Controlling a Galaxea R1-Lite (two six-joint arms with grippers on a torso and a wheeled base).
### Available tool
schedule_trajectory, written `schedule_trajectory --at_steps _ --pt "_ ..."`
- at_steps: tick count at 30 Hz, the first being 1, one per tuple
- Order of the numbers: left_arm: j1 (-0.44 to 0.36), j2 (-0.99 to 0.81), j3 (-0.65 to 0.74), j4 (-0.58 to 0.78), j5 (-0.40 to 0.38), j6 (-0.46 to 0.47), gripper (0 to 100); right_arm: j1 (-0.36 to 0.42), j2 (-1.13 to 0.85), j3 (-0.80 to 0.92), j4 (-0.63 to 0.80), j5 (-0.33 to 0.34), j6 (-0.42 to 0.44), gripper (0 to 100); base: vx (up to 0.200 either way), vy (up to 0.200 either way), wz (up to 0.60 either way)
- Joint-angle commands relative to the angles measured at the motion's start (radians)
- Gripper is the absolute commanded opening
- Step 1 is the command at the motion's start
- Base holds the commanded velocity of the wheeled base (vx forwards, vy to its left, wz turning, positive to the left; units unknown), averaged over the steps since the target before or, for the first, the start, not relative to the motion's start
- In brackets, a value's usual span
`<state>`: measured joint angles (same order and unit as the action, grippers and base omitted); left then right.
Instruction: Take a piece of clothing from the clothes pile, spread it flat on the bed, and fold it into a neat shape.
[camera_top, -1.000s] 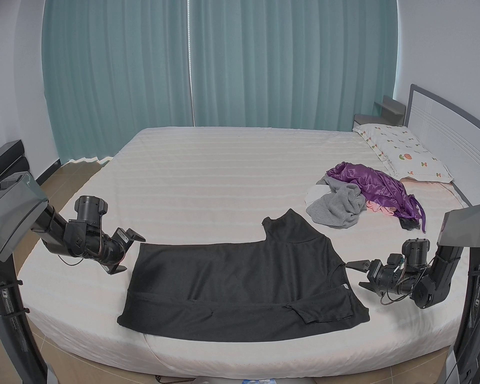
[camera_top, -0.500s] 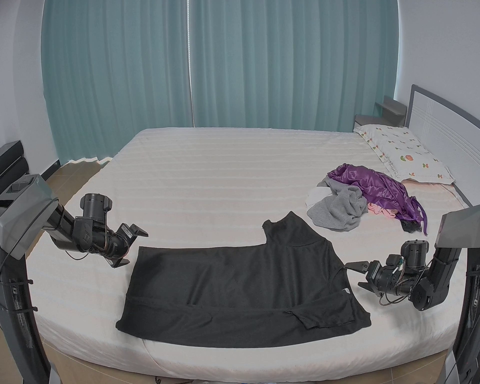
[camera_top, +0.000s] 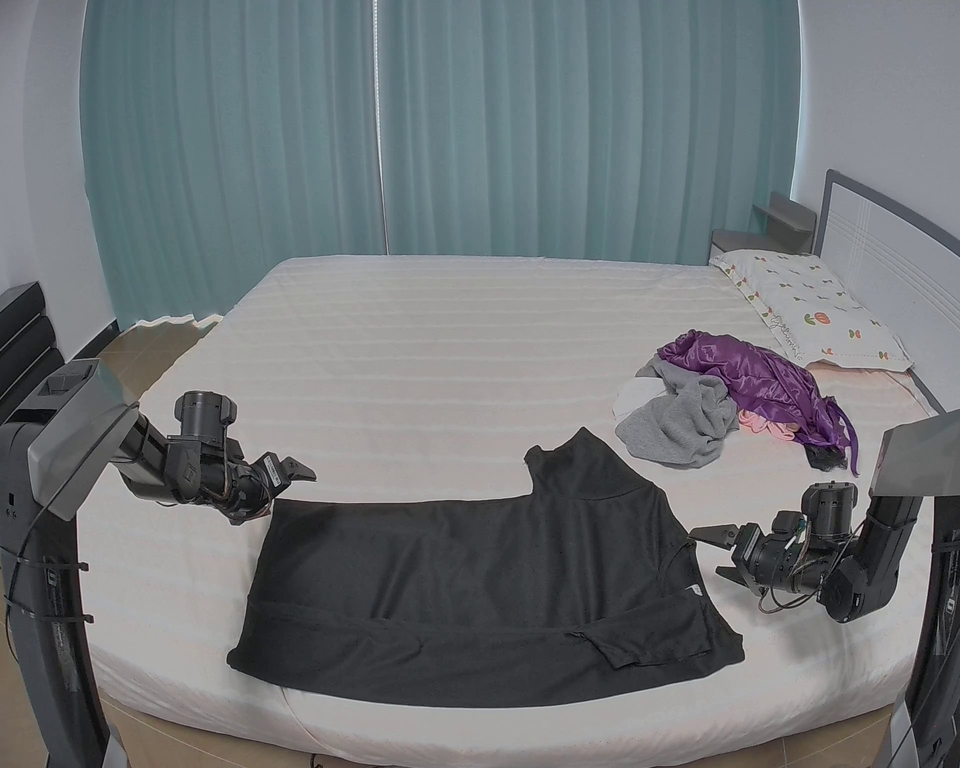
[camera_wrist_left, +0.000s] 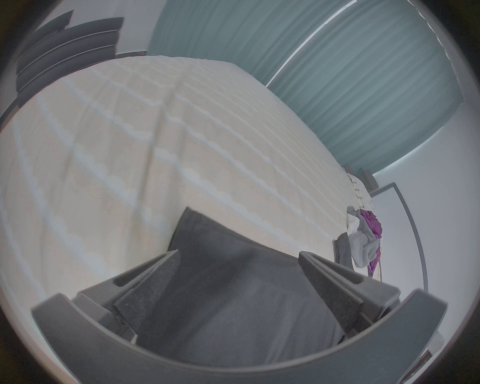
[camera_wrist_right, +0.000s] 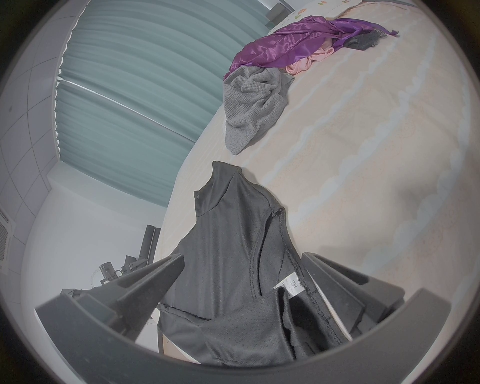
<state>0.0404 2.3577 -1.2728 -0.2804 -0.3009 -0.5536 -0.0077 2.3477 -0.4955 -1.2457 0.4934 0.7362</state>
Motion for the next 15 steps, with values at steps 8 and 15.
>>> schedule_trajectory --at_steps 8,15 --pt "0.004 0.15 -0.183 -0.005 -0.043 0.067 100 0.0 0.001 0.002 0.0 0.001 0.0 100 0.0 0.0 0.0" --pt "0.026 0.163 -0.183 -0.013 -0.041 0.08 100 0.0 0.001 0.005 -0.001 0.001 -0.001 100 0.0 0.0 0.0"
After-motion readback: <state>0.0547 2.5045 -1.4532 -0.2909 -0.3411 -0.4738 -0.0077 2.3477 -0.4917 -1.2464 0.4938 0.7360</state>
